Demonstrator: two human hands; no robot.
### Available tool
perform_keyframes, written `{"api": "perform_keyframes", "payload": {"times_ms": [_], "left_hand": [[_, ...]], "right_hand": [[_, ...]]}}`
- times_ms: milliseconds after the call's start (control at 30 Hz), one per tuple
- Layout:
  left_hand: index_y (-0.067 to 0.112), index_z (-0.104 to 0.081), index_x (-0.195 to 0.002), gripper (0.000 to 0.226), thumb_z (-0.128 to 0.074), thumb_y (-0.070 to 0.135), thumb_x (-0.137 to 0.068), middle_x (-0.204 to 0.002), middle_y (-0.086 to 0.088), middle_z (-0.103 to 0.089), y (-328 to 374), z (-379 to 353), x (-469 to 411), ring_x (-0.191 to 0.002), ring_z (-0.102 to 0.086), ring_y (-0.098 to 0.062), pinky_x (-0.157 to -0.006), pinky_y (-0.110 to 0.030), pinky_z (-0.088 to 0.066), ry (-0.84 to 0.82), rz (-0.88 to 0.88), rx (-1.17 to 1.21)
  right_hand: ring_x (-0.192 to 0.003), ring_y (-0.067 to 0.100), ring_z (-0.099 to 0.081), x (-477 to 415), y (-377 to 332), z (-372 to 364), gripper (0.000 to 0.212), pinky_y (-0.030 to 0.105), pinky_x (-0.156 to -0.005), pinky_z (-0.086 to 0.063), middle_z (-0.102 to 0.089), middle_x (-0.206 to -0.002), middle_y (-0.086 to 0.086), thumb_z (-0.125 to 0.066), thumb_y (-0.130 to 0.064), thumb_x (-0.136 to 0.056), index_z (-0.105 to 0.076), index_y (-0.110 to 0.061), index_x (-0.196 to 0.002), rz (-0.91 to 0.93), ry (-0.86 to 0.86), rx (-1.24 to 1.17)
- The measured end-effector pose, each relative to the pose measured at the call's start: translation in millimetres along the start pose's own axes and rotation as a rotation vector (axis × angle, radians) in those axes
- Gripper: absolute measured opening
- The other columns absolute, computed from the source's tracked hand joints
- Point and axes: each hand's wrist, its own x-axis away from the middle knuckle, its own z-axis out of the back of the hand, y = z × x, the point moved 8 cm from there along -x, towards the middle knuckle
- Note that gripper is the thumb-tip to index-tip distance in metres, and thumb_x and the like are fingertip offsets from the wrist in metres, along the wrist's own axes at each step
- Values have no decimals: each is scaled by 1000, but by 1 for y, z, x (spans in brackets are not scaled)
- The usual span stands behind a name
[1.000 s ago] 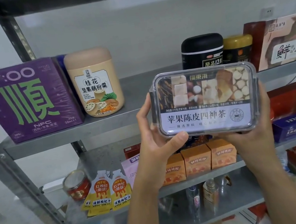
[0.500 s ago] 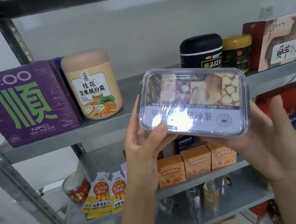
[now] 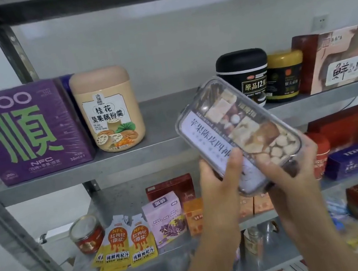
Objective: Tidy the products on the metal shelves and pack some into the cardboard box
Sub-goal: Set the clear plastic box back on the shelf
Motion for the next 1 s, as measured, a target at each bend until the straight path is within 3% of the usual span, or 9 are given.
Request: {"api": "perform_keyframes", "payload": {"times_ms": [100, 167, 333, 500, 600, 667, 767, 900, 1000], "left_hand": [[30, -58, -116, 43, -64, 43, -75, -109, 3, -74, 7, 7, -11, -99, -71, -14, -88, -38, -57, -35, 29, -21], [29, -61, -112, 41, -66, 38, -72, -104, 3, -75, 19, 15, -17, -94, -72, -16, -84, -38, -58, -73, 22, -93], [17, -67, -115, 45, -74, 26, -71, -99, -5, -76, 42, 15, -28, -87, -73, -25, -74, -34, -59, -256, 12, -378], [30, -63, -118, 30, -62, 39, -89, -102, 4, -75, 35, 2, -25, -84, -73, -11, -69, -25, -58, -297, 20, -553], [50, -34, -140, 61, -45, 72, -85, -152, 17, -38, 54, 0, -16, -132, -41, 3, -105, -24, -37, -174, -397, -936], [43, -28, -146, 84, -52, 74, -72, -158, 20, -19, 61, -15, 3, -146, -17, 0, -117, -28, -17, -294, -744, -1075], [32, -20, -151, 104, -65, 72, -66, -158, 0, -20, 38, -31, 21, -150, -12, -21, -123, -47, 0, -389, -1132, -1481], [31, -37, -132, 71, -80, 44, -76, -133, -4, -40, 55, -32, 29, -129, -40, -23, -121, -46, -13, -98, -1434, -1426], [25, -48, -117, 62, -85, 32, -68, -117, 2, -52, 78, -16, 32, -113, -52, -18, -110, -42, -36, -66, -1369, -1095]], "right_hand": [[-89, 18, -72, -2, -8, 6, 105, 26, -64, -57, -73, -103, 1, -88, -63, -29, -46, -26, -118, -62, -47, 118], [-89, 21, -72, -7, -9, 16, 100, 29, -68, -57, -73, -105, 5, -80, -71, -39, -50, -22, -120, -161, -38, 207], [-88, 20, -73, -29, -3, 18, 66, 33, -69, -59, -64, -125, 15, -69, -43, -79, -48, -14, -134, -278, -34, 199], [-107, 38, -65, -29, 3, 33, 66, 58, -94, -49, -68, -117, 17, -70, -32, -69, -55, -10, -130, -269, 34, -1], [-104, 35, -67, -29, 6, 42, 69, 55, -91, -52, -69, -115, 15, -80, -30, -64, -57, -10, -126, -277, 153, -28], [-98, 31, -70, -28, 4, 43, 54, 48, -86, -54, -73, -107, 13, -72, -30, -72, -61, -10, -120, -281, 184, -80], [-96, 29, -71, -28, 0, 35, 34, 44, -81, -53, -74, -104, 12, -58, -28, -88, -65, -12, -117, -309, 126, -123], [-108, 33, -67, -18, -10, 15, 42, 46, -83, -58, -69, -116, 17, -48, -35, -96, -58, -10, -128, -316, -57, -191], [-118, 30, -60, -15, -22, 9, 61, 50, -97, -48, -61, -130, 15, -53, -49, -91, -47, -11, -139, -230, -160, -140]]}}
